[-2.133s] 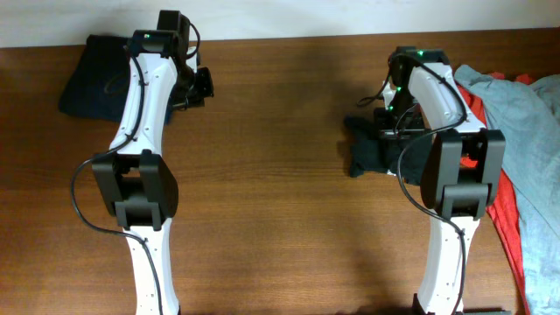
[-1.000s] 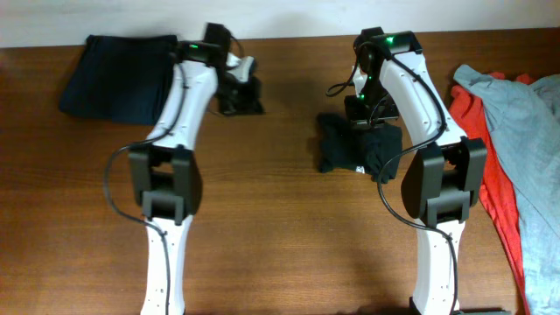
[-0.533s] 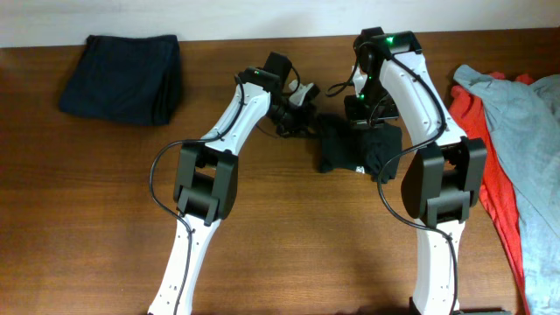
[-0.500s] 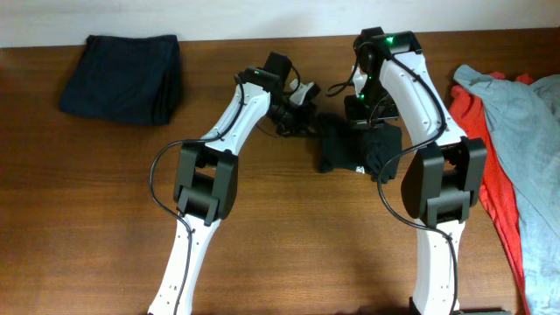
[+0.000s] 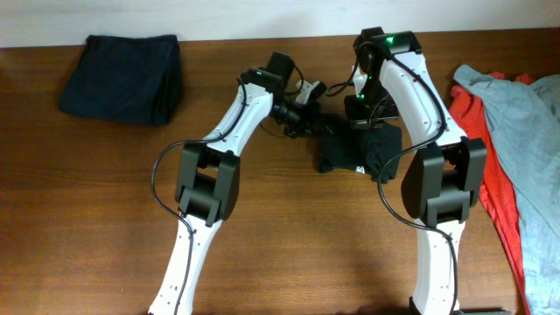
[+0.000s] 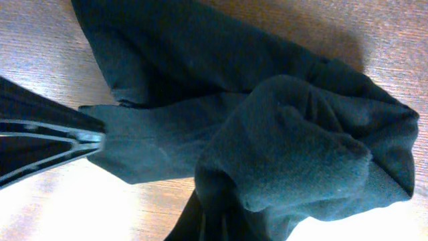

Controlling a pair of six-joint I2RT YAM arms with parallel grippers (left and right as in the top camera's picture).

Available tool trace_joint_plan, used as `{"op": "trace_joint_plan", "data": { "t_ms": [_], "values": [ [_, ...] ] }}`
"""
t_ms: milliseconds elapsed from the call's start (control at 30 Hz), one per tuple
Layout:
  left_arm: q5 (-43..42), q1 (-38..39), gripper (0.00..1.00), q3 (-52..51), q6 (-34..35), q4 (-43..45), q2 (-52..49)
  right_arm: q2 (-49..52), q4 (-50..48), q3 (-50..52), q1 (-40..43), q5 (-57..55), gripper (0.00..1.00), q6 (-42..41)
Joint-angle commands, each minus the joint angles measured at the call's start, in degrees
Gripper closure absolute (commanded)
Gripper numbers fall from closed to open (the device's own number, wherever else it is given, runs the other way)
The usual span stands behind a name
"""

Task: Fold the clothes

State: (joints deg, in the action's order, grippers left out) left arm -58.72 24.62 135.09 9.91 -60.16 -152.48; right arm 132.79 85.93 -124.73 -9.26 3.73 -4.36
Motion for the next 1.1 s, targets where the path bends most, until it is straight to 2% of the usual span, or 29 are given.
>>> {"op": "trace_joint_plan", "data": {
  "t_ms": [0,300,567,1067],
  "values": [
    [6.82,1.95,1.00,0.04,-0.57,0.13,-0.42,-1.29,0.20,-0.85,-0.02,0.35,0.96,-0.46],
    [17.25,3.72,1.00,0.04,-0.52,0.39,-1.36,-1.29,0.22,-0.85,-0.02,3.39,0.96,-0.66],
    [17.22,3.72,1.00,0.04,-0.13,1.70,-7.43,-1.29,0.42,-0.85,-0.11,5.16,0.96,-0.66],
    [17.38,3.72,1.00,0.04,-0.15,2.91,-7.89,-1.20,-2.34,-0.85,-2.84,5.99,0.96,-3.52]
  ]
}}
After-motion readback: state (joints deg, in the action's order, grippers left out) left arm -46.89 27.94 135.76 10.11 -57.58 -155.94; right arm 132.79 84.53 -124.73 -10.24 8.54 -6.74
